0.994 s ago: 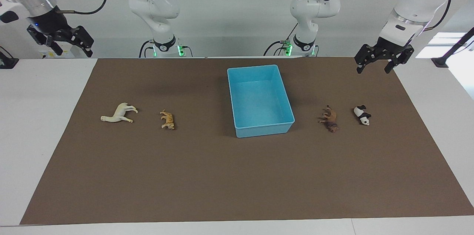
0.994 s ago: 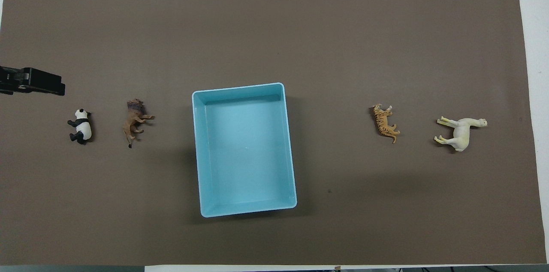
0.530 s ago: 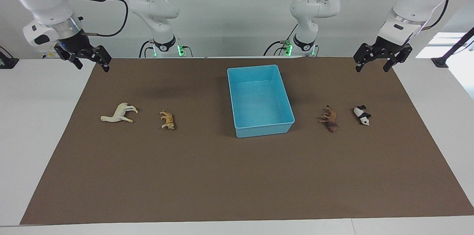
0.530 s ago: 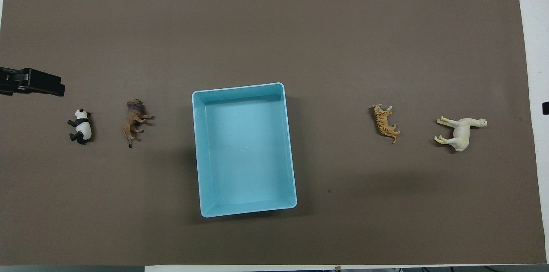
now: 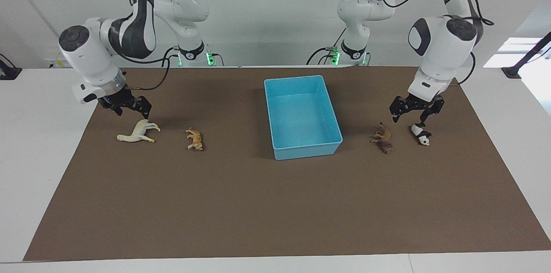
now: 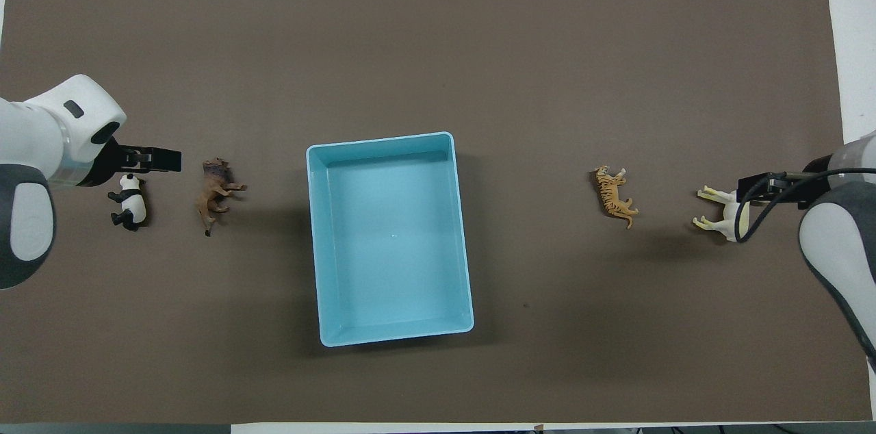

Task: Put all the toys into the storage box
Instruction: 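Grasp the brown horse with the left gripper while the right gripper grasps the llama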

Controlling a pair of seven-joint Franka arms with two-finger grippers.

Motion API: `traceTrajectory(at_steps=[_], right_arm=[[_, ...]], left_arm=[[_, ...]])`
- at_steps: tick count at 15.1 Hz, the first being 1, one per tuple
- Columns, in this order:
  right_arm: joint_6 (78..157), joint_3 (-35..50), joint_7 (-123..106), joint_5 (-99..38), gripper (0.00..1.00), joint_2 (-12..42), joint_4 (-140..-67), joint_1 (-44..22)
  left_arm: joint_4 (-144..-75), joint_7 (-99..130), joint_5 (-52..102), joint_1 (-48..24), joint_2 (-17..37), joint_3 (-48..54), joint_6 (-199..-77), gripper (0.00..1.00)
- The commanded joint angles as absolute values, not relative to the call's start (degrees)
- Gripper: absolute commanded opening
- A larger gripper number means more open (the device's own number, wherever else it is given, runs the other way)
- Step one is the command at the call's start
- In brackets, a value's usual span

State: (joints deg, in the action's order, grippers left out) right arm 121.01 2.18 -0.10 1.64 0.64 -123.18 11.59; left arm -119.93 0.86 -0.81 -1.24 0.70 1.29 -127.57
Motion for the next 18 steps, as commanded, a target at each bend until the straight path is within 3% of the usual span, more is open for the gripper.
traceTrajectory(at_steps=[1,5,13,16,17,18], right_arm=[[126.2,2.2,1.5,1.3,1.00,5.1,-122.7,10.9],[130.7,2.1,1.1,1.8,1.00,7.9,-122.7,11.3],[129.4,2.0,-2.7,2.2,1.00,7.2,-124.9,13.4],[130.7,2.0,-2.8,4.6,1.00,6.7,-126.8,13.3],[131.7,2.0,-3.0,6.1,1.00,6.5,-127.6,13.3],[133.4,2.0,-3.5,7.0,1.00,6.2,-128.7,13.4]], left_arm=[[-120.4,6.8,-0.6,-1.1,6.0,1.6,-135.6,1.00],[-122.0,7.5,-0.5,-1.2,9.7,1.7,-142.2,1.00],[-123.9,12.3,-0.6,-3.0,13.2,1.7,-144.1,0.98],[-125.3,11.7,-0.6,-3.0,13.2,1.7,-145.0,0.74],[-125.3,11.8,-0.6,-3.0,13.2,1.7,-145.1,0.59],[-125.2,11.8,-0.6,-3.0,13.2,1.7,-145.0,0.36]])
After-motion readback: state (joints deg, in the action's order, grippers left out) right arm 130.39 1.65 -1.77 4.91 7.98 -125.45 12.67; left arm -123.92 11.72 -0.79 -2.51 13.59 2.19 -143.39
